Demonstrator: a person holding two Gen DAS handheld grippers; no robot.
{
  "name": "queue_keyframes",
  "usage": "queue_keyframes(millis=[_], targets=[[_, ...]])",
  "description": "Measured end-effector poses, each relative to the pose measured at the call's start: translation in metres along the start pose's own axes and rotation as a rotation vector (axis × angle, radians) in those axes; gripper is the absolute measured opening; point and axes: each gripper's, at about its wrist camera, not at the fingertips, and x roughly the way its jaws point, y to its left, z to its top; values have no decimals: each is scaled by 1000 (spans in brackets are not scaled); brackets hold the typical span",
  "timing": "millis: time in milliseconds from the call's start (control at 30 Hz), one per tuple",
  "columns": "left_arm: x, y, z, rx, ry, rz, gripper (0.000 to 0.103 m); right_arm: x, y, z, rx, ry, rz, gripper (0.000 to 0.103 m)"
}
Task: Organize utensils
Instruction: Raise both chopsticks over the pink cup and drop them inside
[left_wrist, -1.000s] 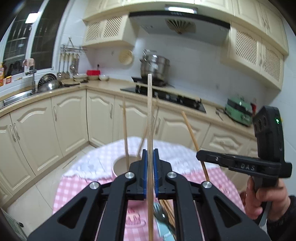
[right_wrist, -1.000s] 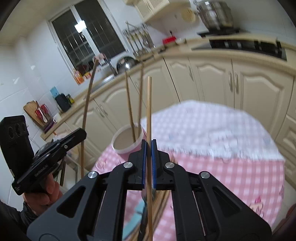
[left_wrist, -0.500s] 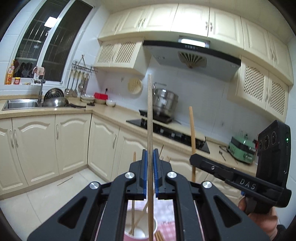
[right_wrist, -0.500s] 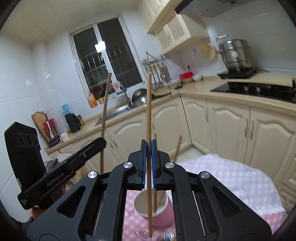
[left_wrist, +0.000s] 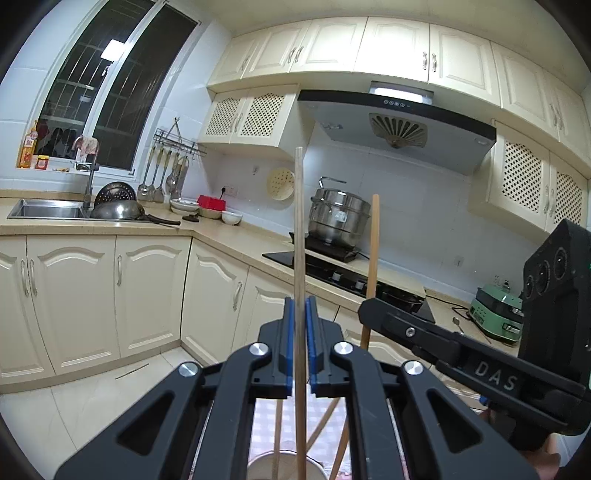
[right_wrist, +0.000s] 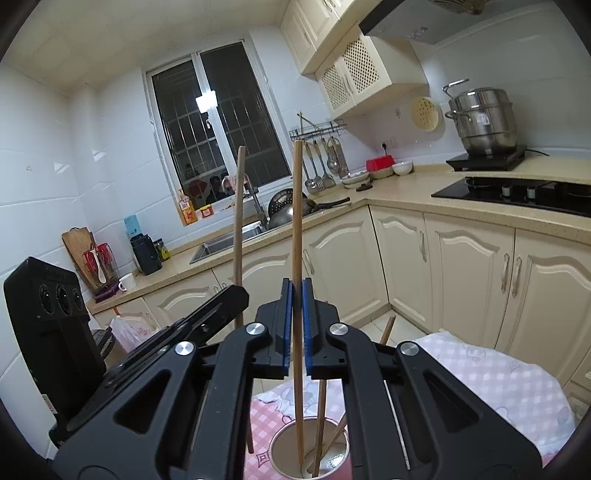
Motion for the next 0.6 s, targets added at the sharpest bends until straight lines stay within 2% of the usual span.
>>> queue_keyframes(millis=[600], targets=[[29,19,-43,-11,78,42,6,25,-8,-28,-16,88,-38,6]])
